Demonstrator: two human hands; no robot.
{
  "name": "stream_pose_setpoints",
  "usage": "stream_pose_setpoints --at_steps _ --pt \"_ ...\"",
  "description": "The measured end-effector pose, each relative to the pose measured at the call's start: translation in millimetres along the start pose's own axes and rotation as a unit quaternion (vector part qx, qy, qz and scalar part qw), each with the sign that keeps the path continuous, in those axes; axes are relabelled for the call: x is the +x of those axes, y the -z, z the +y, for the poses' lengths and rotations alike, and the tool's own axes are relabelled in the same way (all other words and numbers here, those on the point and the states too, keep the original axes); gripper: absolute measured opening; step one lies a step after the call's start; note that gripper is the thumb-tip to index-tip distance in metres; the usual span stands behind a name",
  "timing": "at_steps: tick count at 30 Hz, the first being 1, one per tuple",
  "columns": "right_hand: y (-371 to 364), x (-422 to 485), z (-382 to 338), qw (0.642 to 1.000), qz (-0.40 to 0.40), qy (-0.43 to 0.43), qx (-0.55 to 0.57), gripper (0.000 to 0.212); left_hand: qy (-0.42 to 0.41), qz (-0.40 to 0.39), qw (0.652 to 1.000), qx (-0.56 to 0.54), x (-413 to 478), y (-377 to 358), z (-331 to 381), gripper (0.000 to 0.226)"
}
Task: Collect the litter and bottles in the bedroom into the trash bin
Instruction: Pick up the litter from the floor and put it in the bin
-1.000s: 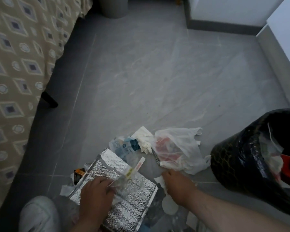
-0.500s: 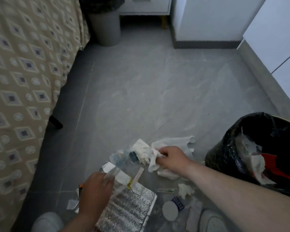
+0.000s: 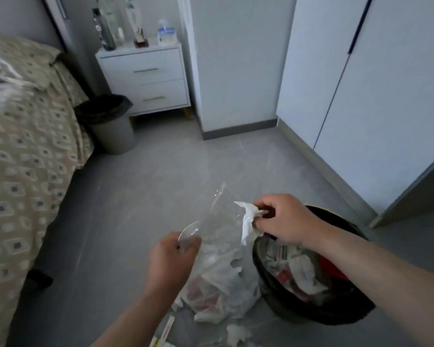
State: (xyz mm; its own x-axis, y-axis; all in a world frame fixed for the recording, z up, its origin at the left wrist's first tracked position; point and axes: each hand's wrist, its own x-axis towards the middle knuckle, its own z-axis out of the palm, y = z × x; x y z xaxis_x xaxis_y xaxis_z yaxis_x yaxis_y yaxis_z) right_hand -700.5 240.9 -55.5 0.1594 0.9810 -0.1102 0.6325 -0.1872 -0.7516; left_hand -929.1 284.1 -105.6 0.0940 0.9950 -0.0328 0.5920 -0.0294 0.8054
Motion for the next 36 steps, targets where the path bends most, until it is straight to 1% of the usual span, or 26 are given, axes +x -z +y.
stream_pose_setpoints --at_steps 3,6,9,10,12,14,16,17,18,19,20,22,24,25,26,27,28,29,30,31,33,35,36 --pt "61 -6 33 0.994 0.110 -0.024 0.004 0.008 -0.038 -0.051 0.998 -0.002 -1 -53 48 0.040" --pt "102 -11 70 0.977 0.187 -0.074 0.070 0.008 -0.036 -0.140 0.988 0.057 -7 -108 78 0.036" --pt "119 -17 96 0.969 0.205 -0.099 0.097 0.008 -0.060 -0.213 0.964 0.147 -15 -153 92 0.026" --pt "121 -18 102 0.969 0.200 -0.103 0.099 0.007 -0.085 -0.221 0.955 0.179 -17 -163 95 0.027" --pt "121 -22 109 0.973 0.183 -0.106 0.092 0.007 -0.149 -0.212 0.934 0.244 -20 -174 100 0.030" --pt "119 -23 115 0.977 0.165 -0.114 0.075 0.010 -0.213 -0.212 0.902 0.311 -19 -182 105 0.033" --pt "115 -23 117 0.981 0.137 -0.124 0.059 0.013 -0.255 -0.242 0.862 0.366 -17 -188 105 0.044" --pt "112 -23 117 0.983 0.121 -0.125 0.051 0.012 -0.254 -0.275 0.846 0.379 -16 -188 103 0.063" --pt "109 -23 116 0.986 0.109 -0.122 0.039 0.010 -0.257 -0.299 0.839 0.375 -17 -186 102 0.089" --pt "105 -23 115 0.988 0.099 -0.118 0.030 0.009 -0.267 -0.301 0.840 0.365 -18 -182 101 0.106" --pt "101 -23 113 0.989 0.088 -0.117 0.025 0.010 -0.285 -0.288 0.843 0.353 -18 -177 99 0.111" --pt "90 -24 112 0.992 0.050 -0.117 0.013 0.016 -0.309 -0.253 0.864 0.306 -16 -163 92 0.105" --pt "74 -22 114 0.993 0.011 -0.116 -0.021 0.023 -0.307 -0.228 0.896 0.223 -13 -147 80 0.096" --pt "62 -20 117 0.993 -0.004 -0.113 -0.035 0.029 -0.288 -0.215 0.918 0.170 -12 -141 73 0.093" --pt "50 -19 120 0.993 -0.021 -0.110 -0.041 0.042 -0.249 -0.200 0.941 0.113 -11 -136 64 0.090" --pt "36 -18 124 0.993 -0.039 -0.106 -0.033 0.061 -0.199 -0.183 0.961 0.059 -12 -131 57 0.087" --pt "21 -19 128 0.992 -0.060 -0.105 -0.027 0.079 -0.144 -0.168 0.975 0.013 -12 -130 48 0.083" --pt "7 -19 132 0.991 -0.082 -0.102 -0.036 0.090 -0.096 -0.164 0.982 -0.024 -14 -129 42 0.077" --pt "-6 -19 135 0.987 -0.108 -0.104 -0.057 0.097 -0.052 -0.172 0.982 -0.061 -16 -128 37 0.069" --pt "-17 -20 140 0.981 -0.132 -0.113 -0.085 0.101 -0.019 -0.192 0.974 -0.115 -17 -128 33 0.061" --pt "-34 -18 149 0.970 -0.161 -0.138 -0.121 0.103 0.033 -0.235 0.942 -0.237 -17 -130 29 0.045" --pt "-42 -14 160 0.957 -0.180 -0.173 -0.148 0.107 0.068 -0.272 0.914 -0.292 -13 -131 27 0.049" --pt "-45 -12 167 0.949 -0.191 -0.195 -0.157 0.111 0.072 -0.284 0.911 -0.291 -11 -132 24 0.052"
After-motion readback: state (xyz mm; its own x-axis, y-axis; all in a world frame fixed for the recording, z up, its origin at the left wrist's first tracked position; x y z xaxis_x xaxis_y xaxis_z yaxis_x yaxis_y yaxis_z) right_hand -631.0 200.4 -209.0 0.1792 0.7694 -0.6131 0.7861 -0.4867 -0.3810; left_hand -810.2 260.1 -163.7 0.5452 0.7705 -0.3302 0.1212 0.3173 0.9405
